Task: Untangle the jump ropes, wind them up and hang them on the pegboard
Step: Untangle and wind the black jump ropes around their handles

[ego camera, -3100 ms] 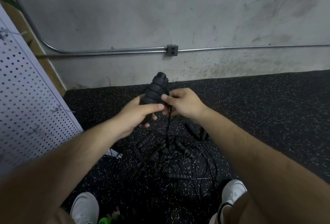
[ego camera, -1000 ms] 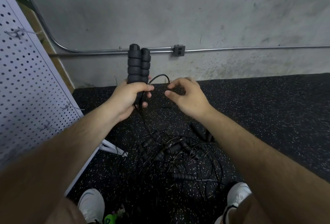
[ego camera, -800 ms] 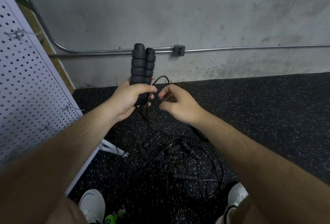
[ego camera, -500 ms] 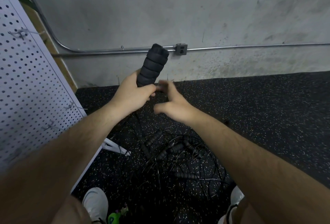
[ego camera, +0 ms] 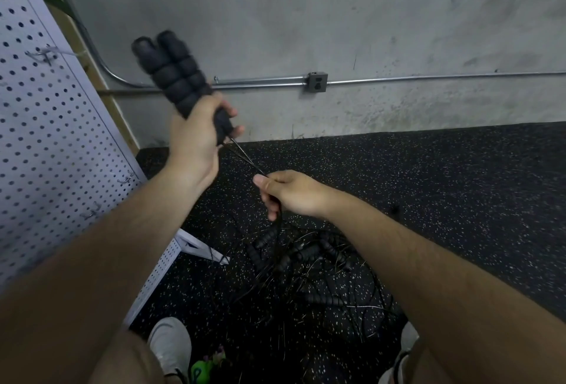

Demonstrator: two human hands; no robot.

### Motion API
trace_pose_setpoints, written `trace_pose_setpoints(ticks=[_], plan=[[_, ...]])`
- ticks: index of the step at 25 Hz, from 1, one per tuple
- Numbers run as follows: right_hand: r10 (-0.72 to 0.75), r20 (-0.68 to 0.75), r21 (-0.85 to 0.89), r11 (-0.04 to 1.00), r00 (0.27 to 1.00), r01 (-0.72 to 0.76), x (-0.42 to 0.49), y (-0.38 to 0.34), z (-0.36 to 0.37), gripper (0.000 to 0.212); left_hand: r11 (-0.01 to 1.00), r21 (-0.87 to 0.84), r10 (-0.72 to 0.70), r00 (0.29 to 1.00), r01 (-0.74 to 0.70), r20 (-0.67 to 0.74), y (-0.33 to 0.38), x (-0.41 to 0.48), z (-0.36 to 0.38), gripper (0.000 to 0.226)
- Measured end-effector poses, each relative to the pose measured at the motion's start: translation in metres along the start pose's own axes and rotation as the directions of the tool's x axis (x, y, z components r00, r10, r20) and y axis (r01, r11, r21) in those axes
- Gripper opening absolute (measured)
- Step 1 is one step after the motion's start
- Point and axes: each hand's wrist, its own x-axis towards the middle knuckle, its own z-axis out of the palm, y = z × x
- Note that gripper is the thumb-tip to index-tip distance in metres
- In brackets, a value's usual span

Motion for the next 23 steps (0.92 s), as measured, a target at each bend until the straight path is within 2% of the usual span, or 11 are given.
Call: trace_pose_setpoints(ticks=[3,6,9,12,14,16,18,19,21,22,23], plan=[[0.065,-0.046,0.196,0.979,0.997,-0.054,-0.003,0.005,-0.012,0.041,0.949,-0.217,-0.256,0.961,0.229,-0.104,-0.010,0.012,-0.018,0.051],[0.035,-0.117,0.614,0.788,0.993,0.045,0.000,-0.007,-0.017,0.037,0.876,-0.042,-0.467,0.866,0.481,0.181,-0.030,-0.008,-0.015,0.088],[0.044,-0.212,0.852,0.498,0.976,0.162,0.004,-0.028,-0.022,0.033,0.815,0.281,-0.579,0.684,0.507,0.444,-0.044,-0.042,0.004,0.086],[0.179,-0.373,0.901,0.306,0.910,0.309,0.004,-0.026,-0.045,0.029,0.773,0.548,-0.621,0.556,0.319,0.553,-0.058,-0.064,0.004,0.049],[0.231,-0.408,0.909,0.194,0.883,0.369,-0.001,-0.016,-0.055,0.030,0.770,0.603,-0.577,0.632,0.210,0.517,-0.064,-0.063,0.002,0.037],[0.245,-0.370,0.901,0.331,0.896,0.281,-0.004,-0.012,-0.040,0.034,0.804,0.558,-0.508,0.723,0.204,0.468,-0.063,-0.054,0.005,0.035],[0.258,-0.316,0.856,0.494,0.913,0.156,-0.007,-0.015,-0.023,0.036,0.814,0.541,-0.501,0.726,0.210,0.471,-0.060,-0.046,0.009,0.032],[0.268,-0.322,0.860,0.483,0.908,0.162,-0.007,-0.017,-0.023,0.035,0.795,0.577,-0.520,0.698,0.185,0.492,-0.059,-0.042,0.008,0.032],[0.309,-0.407,0.893,0.332,0.860,0.303,-0.011,-0.018,-0.039,0.032,0.737,0.669,-0.552,0.653,0.092,0.518,-0.058,-0.034,-0.001,0.036],[0.333,-0.451,0.885,0.291,0.828,0.364,-0.012,-0.015,-0.049,0.033,0.726,0.685,-0.539,0.669,0.061,0.512,-0.057,-0.030,-0.005,0.037],[0.328,-0.467,0.871,0.333,0.821,0.362,-0.013,-0.014,-0.053,0.033,0.733,0.677,-0.515,0.699,0.059,0.497,-0.056,-0.027,-0.005,0.037]])
